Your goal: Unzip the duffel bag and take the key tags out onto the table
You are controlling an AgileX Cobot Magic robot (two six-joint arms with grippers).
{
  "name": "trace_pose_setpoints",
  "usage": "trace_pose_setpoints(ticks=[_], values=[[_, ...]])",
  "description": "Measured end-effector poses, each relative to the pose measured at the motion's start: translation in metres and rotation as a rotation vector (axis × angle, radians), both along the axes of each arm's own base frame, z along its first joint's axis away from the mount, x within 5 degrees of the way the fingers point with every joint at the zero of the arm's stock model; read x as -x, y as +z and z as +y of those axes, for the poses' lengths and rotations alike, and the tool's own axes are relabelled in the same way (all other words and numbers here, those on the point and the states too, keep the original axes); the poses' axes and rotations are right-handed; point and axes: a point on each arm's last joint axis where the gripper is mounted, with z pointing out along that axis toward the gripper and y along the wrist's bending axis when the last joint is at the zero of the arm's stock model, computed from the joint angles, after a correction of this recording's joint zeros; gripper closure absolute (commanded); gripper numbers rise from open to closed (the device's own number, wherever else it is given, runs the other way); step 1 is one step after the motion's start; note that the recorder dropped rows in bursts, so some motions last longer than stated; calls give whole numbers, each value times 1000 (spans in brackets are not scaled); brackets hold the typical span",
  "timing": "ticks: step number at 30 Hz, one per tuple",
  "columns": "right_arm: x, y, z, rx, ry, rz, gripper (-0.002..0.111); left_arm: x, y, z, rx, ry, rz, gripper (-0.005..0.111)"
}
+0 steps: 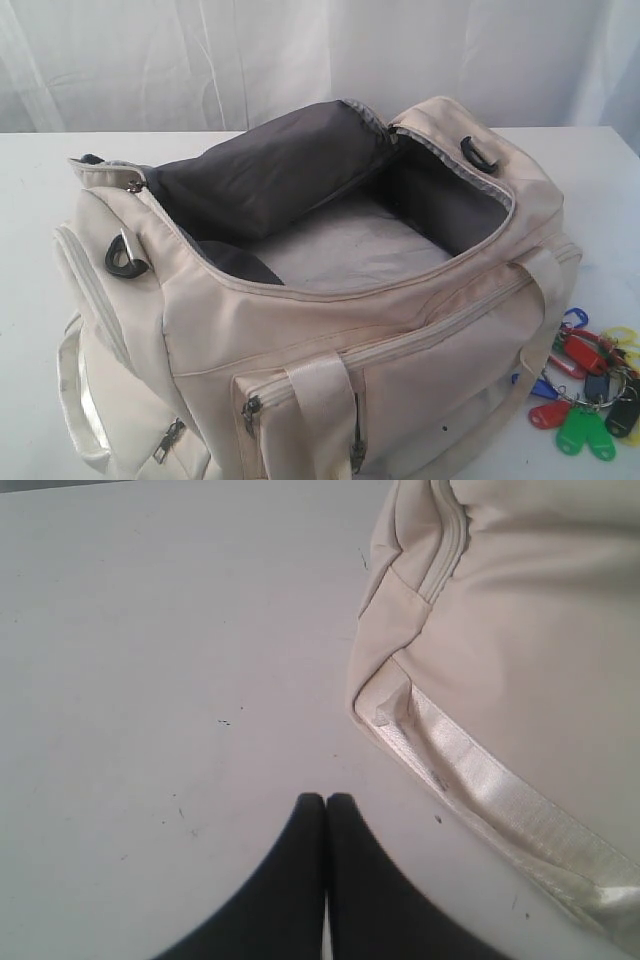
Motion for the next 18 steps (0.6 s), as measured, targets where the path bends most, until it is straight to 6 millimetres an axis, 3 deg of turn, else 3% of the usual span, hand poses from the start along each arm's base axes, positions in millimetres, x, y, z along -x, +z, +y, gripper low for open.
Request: trace_pose_setpoints(ticks=[18], values=[[2, 0, 10, -205, 81, 35, 108, 0, 0, 0, 0, 0, 0, 107]])
